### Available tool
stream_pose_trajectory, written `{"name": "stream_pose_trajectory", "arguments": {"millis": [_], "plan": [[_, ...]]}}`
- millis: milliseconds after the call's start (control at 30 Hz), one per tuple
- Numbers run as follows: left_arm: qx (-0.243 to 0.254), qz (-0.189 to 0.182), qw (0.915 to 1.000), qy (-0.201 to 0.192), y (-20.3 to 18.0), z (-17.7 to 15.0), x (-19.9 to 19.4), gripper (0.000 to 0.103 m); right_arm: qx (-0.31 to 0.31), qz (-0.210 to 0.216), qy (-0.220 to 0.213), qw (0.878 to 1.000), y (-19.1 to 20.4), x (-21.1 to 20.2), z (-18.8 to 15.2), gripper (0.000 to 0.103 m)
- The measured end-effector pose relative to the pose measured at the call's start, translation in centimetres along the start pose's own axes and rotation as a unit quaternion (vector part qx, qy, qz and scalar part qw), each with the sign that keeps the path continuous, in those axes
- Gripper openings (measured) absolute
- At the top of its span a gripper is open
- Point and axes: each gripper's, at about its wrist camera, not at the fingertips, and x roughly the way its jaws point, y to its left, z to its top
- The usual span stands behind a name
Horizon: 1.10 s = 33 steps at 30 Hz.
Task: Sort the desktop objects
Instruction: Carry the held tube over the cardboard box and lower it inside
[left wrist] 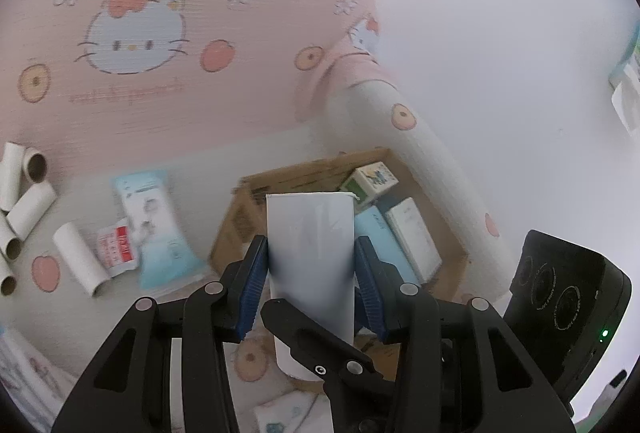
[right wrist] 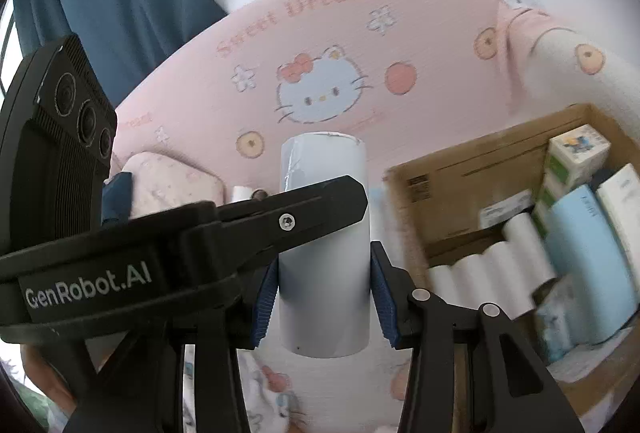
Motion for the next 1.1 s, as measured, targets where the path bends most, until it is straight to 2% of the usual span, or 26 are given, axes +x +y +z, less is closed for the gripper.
{"name": "stream_pose_trajectory", "arguments": {"millis": [300,433,600,767,867,967,1100], "plan": [[0.022,-0.014,0.9996,0.015,-3.8,0.9,3.1,0.048,0.019,-0.017,-0.013,1.000,-4.3,-2.5,1.1,0.041],[0.022,-0.021,0.9987,0.041,-4.6,1.9,4.4,0.048,0.010,-0.026,-0.016,0.999,-5.4,-3.1,1.7,0.041],[0.013,-0.021,0.9964,0.081,-5.3,3.1,6.9,0.048,0.007,-0.037,0.005,0.999,-7.1,-2.8,2.4,0.041],[0.015,-0.009,0.9950,0.099,-6.3,4.0,9.1,0.048,0.007,-0.036,0.025,0.999,-9.4,-2.4,3.4,0.041],[0.004,-0.027,0.9909,0.132,-6.3,4.2,10.7,0.048,-0.002,-0.037,0.042,0.998,-10.8,-1.9,4.4,0.041],[-0.009,-0.039,0.9892,0.141,-6.1,4.3,11.8,0.048,0.001,-0.035,0.060,0.998,-12.5,-1.6,5.4,0.041],[-0.010,-0.036,0.9872,0.155,-6.2,4.4,13.0,0.048,-0.010,-0.037,0.085,0.996,-13.7,-1.1,5.8,0.041]]}}
